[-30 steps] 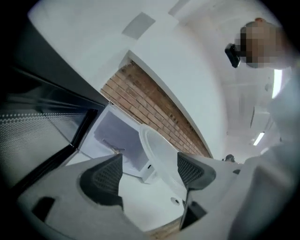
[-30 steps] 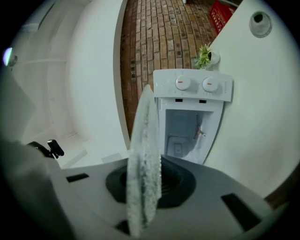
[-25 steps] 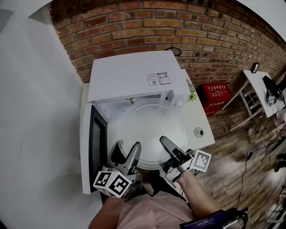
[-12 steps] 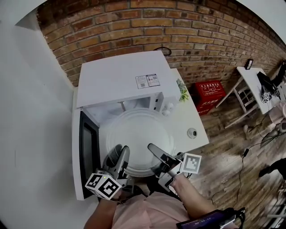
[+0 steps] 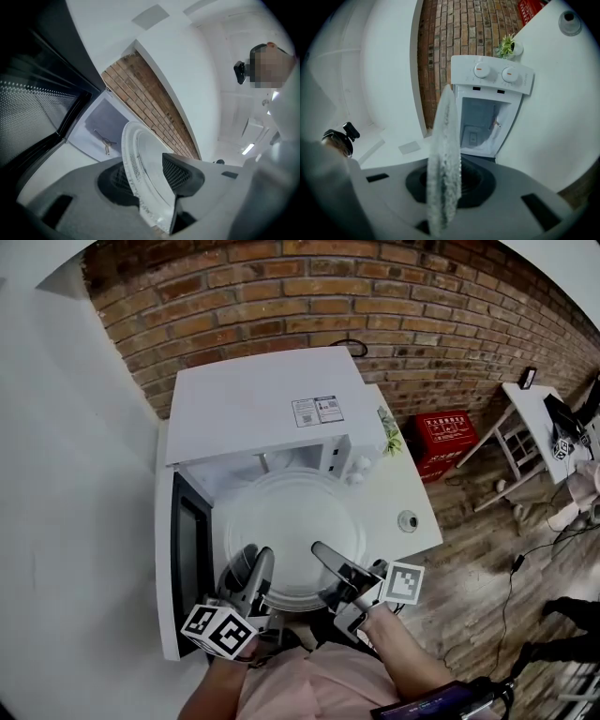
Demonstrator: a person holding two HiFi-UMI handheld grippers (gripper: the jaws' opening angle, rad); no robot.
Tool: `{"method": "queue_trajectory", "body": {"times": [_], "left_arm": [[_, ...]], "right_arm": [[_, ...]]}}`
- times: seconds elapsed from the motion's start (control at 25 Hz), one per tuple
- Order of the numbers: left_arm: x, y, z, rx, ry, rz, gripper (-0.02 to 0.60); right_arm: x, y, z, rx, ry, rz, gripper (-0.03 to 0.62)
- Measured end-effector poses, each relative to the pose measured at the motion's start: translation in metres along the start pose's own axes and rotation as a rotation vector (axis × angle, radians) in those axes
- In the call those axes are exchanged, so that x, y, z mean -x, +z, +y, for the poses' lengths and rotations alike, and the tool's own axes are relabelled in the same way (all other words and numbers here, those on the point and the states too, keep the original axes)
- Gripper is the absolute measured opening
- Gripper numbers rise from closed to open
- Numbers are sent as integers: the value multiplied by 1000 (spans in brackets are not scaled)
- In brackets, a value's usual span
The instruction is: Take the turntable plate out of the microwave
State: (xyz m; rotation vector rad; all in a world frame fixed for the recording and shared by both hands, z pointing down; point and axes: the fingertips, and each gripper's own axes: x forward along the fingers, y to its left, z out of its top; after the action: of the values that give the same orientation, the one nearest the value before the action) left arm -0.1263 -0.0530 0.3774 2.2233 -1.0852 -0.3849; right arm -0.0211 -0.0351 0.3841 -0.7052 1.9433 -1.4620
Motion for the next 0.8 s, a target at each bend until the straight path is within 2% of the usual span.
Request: {"method": "queue_trajectory", "body": {"times": [0.8], "left_arm": [[5,-1,2,-6,14,-9,164]], "right_arm": [[-1,-4,-1,0,6,18,32]]}}
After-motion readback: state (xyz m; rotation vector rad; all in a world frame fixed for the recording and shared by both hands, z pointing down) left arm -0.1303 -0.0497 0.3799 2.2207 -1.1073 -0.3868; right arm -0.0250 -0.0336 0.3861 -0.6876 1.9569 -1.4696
